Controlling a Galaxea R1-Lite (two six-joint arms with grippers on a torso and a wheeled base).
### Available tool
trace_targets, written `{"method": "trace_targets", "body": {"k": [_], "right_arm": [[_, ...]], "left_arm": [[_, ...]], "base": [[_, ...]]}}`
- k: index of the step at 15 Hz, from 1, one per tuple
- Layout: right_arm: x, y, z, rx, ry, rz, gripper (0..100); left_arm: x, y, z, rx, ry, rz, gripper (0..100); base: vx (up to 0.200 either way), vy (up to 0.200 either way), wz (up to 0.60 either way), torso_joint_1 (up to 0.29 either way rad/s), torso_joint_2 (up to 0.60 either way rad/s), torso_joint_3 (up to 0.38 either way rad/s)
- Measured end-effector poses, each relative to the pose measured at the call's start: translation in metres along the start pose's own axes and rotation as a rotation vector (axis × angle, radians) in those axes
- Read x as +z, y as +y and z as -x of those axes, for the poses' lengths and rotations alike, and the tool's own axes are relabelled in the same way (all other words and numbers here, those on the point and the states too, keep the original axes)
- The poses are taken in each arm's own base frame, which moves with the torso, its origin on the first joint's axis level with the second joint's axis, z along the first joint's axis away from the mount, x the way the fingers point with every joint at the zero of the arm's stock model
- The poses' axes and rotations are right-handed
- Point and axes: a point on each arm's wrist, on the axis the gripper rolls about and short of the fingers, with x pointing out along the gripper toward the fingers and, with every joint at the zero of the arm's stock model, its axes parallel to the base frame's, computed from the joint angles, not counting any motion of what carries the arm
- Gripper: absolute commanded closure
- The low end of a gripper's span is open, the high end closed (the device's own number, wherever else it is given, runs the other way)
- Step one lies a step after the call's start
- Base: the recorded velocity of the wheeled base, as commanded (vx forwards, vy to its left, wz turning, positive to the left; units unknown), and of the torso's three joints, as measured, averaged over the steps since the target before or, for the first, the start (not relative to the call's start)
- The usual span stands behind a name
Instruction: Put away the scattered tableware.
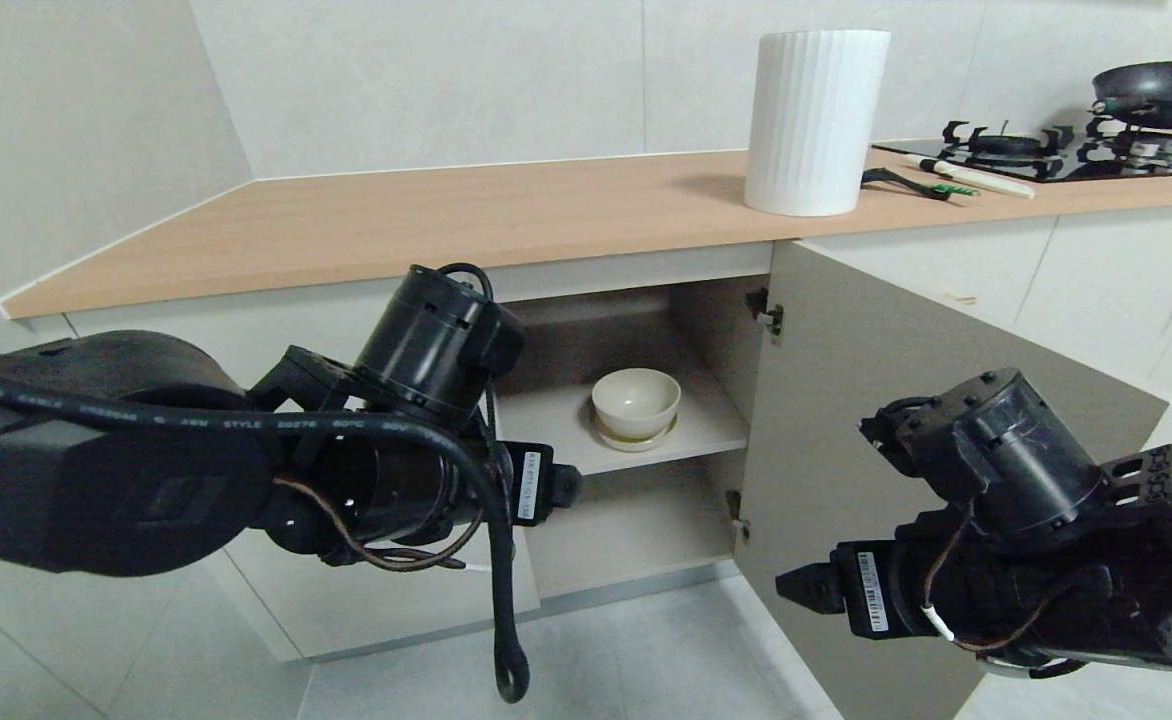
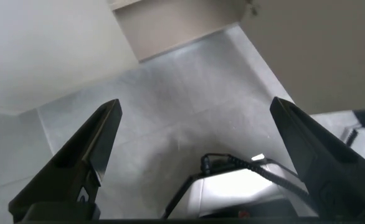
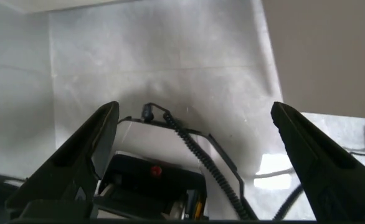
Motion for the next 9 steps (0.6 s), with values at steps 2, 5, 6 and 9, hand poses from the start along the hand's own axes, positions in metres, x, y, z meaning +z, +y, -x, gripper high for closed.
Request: {"method": "trace_targets", "body": {"k": [2, 5, 6, 9], "right_arm": [[-0.0013, 0.0008, 0.0003, 0.005, 0.000, 0.004, 0], [-0.0044, 0.0019, 0.0005, 0.008, 0.009, 0.015, 0], [-0.0043, 0.0014, 0.0006, 0.005, 0.008, 0.013, 0], [-0.0045, 0.0018, 0.0018, 0.009, 0.005, 0.015, 0]], "left_arm": [[0.0005, 0.0008, 0.0001, 0.002, -0.001, 0.002, 0], [0.0009, 0.0009, 0.0021, -0.001, -0.006, 0.003, 0], [0.0010, 0.0009, 0.0023, -0.001, -0.007, 0.004, 0], [0.0011, 0.0012, 0.0024, 0.000, -0.007, 0.004, 0]], "base": [[0.000, 0.000, 0.00, 0.000, 0.00, 0.000], [0.000, 0.000, 0.00, 0.000, 0.00, 0.000], [0.000, 0.000, 0.00, 0.000, 0.00, 0.000], [0.000, 0.000, 0.00, 0.000, 0.00, 0.000]]}}
